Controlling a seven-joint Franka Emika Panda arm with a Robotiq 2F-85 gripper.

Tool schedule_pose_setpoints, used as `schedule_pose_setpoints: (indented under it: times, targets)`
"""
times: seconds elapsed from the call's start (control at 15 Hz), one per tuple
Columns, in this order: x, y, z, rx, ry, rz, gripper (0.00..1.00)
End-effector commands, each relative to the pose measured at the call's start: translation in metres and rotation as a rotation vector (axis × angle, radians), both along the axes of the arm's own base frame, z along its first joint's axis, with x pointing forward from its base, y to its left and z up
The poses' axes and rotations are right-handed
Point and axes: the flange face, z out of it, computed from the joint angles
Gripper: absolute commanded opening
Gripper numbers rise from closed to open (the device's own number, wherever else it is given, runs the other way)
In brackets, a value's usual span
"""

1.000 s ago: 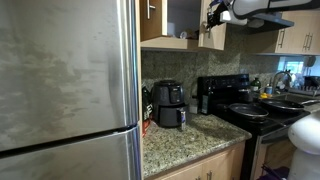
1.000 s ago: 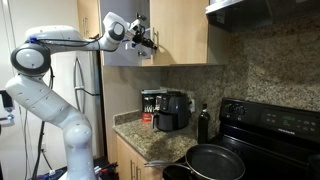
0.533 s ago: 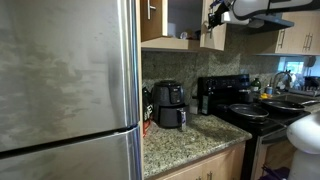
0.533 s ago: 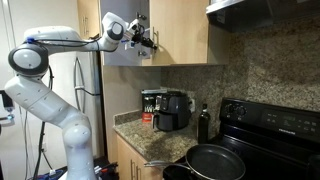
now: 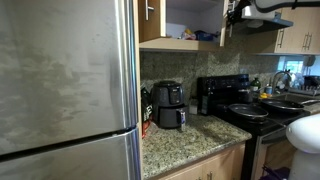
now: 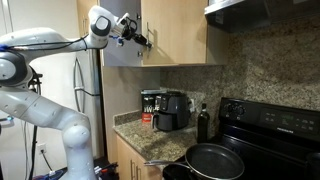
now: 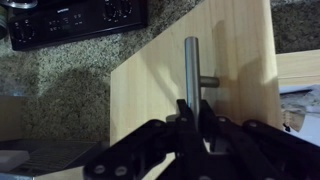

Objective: Open the cabinet door on the right

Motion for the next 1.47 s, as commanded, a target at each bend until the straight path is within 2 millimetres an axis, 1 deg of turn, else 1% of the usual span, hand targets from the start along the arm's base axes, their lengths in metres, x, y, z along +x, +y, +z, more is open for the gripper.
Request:
schedule_pose_setpoints:
  times: [0.0,0.07,0.13,0.2,0.27,0.33,0.4,0.47,0.53,0.67,0.8,0.87,0.93,1.07,1.13,1.2,1.27,1.33,1.4]
  targets:
    - [0.002,0.000,0.001,-0.001,0.000,0.001,0.15]
    - [0.005,0.004,0.000,-0.005,-0.001,0.005,0.15]
    - [0.008,0.007,0.000,-0.007,-0.001,0.010,0.04]
    - [0.007,-0.001,-0.003,-0.038,0.016,-0.033,0.04]
    - [0.002,-0.023,-0.005,-0.081,0.033,-0.116,0.04]
    - [-0.008,-0.033,-0.002,-0.091,0.033,-0.138,0.04]
    - [-0.027,-0.050,-0.001,-0.081,0.038,-0.159,0.04]
    - [-0.042,-0.061,-0.001,-0.070,0.040,-0.171,0.04]
    - [-0.054,-0.064,0.001,-0.065,0.042,-0.181,0.04]
    - [-0.081,-0.082,0.002,-0.056,0.046,-0.212,0.04]
    - [-0.108,-0.116,0.000,-0.060,0.055,-0.275,0.04]
    - [-0.089,-0.083,0.009,-0.031,0.033,-0.193,0.04]
    - [-0.101,-0.098,0.010,-0.026,0.027,-0.214,0.15]
    - [-0.104,-0.099,0.011,-0.027,0.024,-0.215,0.15]
    - [-0.102,-0.093,0.011,-0.032,0.024,-0.208,0.15]
    - [-0.100,-0.086,0.011,-0.037,0.024,-0.203,0.04]
    - [-0.101,-0.089,0.008,-0.066,0.037,-0.225,0.04]
    - [-0.106,-0.106,0.005,-0.105,0.062,-0.289,0.04]
    - [-0.116,-0.122,0.004,-0.134,0.078,-0.347,0.04]
